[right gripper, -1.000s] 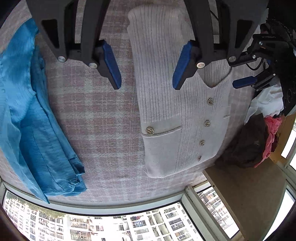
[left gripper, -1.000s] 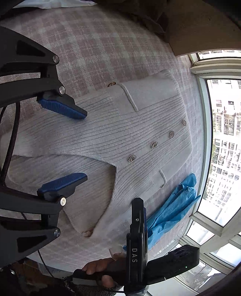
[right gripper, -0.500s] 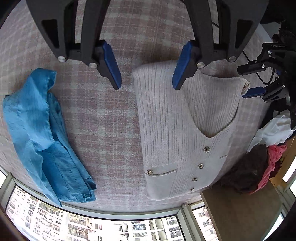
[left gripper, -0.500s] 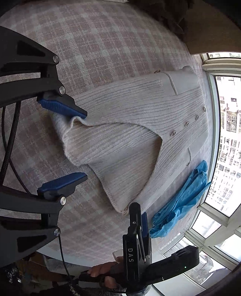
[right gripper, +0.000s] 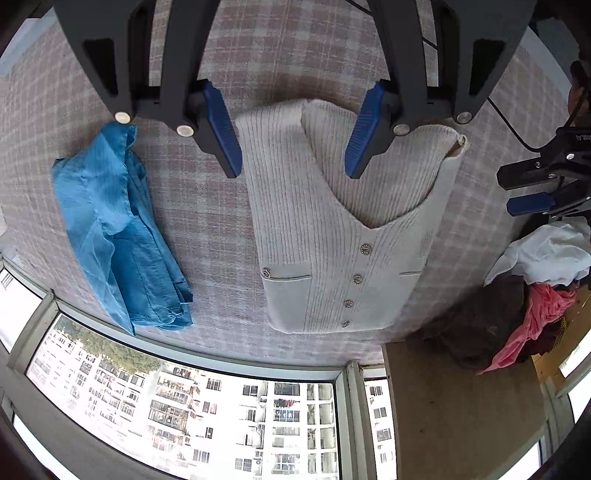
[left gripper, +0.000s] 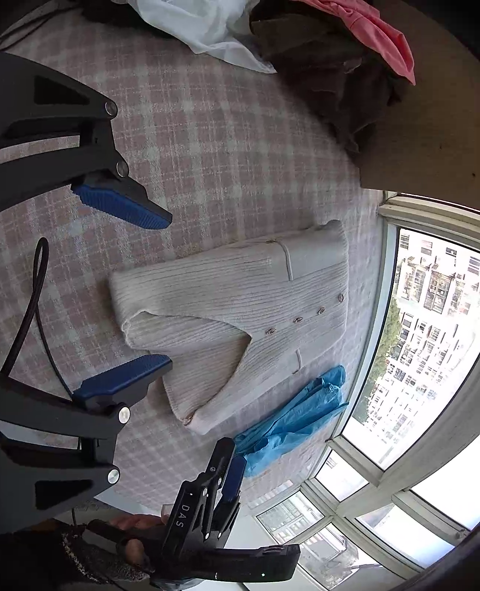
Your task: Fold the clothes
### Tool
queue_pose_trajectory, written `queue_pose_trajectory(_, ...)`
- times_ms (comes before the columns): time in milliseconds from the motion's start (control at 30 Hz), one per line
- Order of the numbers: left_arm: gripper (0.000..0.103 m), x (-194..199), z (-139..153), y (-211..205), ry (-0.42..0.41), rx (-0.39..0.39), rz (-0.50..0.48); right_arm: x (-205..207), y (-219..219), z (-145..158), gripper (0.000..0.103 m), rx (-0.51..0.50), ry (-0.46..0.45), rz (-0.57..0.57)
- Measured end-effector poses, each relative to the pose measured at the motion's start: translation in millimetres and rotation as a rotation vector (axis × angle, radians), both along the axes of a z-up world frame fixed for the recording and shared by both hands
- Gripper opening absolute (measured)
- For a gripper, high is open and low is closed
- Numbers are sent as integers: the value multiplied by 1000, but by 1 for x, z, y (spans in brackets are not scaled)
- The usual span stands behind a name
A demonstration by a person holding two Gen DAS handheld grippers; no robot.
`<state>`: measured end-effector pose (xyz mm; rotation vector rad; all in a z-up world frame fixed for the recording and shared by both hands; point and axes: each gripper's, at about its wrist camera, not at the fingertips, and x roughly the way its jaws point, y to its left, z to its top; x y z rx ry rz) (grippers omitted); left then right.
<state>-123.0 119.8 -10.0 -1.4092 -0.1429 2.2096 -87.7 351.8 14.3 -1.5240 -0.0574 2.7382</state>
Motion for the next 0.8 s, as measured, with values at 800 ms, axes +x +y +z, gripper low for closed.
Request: queue_pose_trajectory(800,75,-88,-77,45,-146,-3,105,-92,79,-92,64,-282,-150,5)
